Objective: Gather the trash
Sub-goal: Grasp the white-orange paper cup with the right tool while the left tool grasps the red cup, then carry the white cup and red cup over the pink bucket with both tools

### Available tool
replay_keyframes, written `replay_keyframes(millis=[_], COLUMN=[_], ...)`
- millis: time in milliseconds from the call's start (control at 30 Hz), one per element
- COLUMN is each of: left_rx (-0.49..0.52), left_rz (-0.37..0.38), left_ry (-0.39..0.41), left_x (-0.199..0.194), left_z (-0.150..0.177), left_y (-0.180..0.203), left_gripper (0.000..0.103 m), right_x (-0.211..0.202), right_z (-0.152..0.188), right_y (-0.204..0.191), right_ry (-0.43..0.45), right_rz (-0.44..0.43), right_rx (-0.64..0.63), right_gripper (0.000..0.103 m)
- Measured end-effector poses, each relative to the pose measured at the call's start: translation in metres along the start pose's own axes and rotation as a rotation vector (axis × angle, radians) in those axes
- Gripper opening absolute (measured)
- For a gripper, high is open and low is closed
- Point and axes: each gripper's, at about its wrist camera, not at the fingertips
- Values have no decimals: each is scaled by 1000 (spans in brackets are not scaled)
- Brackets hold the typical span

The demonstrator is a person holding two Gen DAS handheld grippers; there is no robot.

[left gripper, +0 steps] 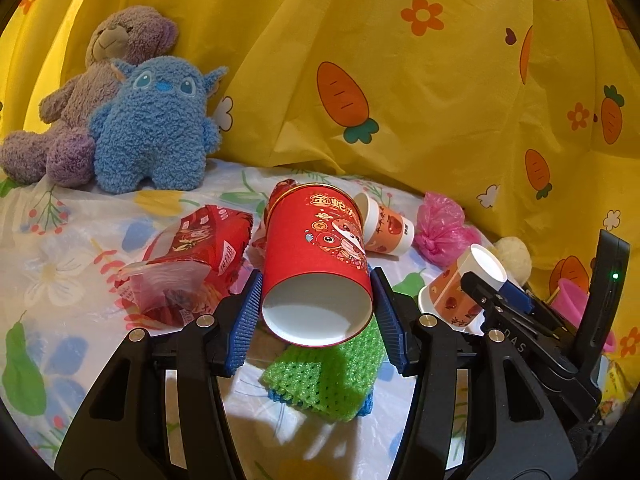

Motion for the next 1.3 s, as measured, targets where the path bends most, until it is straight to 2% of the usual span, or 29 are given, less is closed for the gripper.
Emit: replay_keyframes(millis=[333, 733, 1067, 1300], left_rx=[17, 91, 165, 230], left_rz=[30, 132, 214, 317], left_ry=[12, -11, -50, -79], left_x=[-27, -48, -46, -36], left_z=[6, 33, 57, 73], left_y=[16, 69, 124, 187], left_gripper=[53, 53, 53, 53], right_x=[-47, -106, -137, -160], right_z=[0, 14, 32, 38], right_y=[14, 40, 77, 127], right_ry=[58, 107, 113, 128], right_rz=[-34, -17, 56, 167], right_rx=[-3, -41, -35, 5], right_gripper=[54, 54, 54, 54])
Point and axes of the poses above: each gripper's, at about its wrist camera, not at the fingertips, and x roughly the way its jaws point, y to its right, z to its underside, and after that the axes turned 11 degrees about -x, right-handed
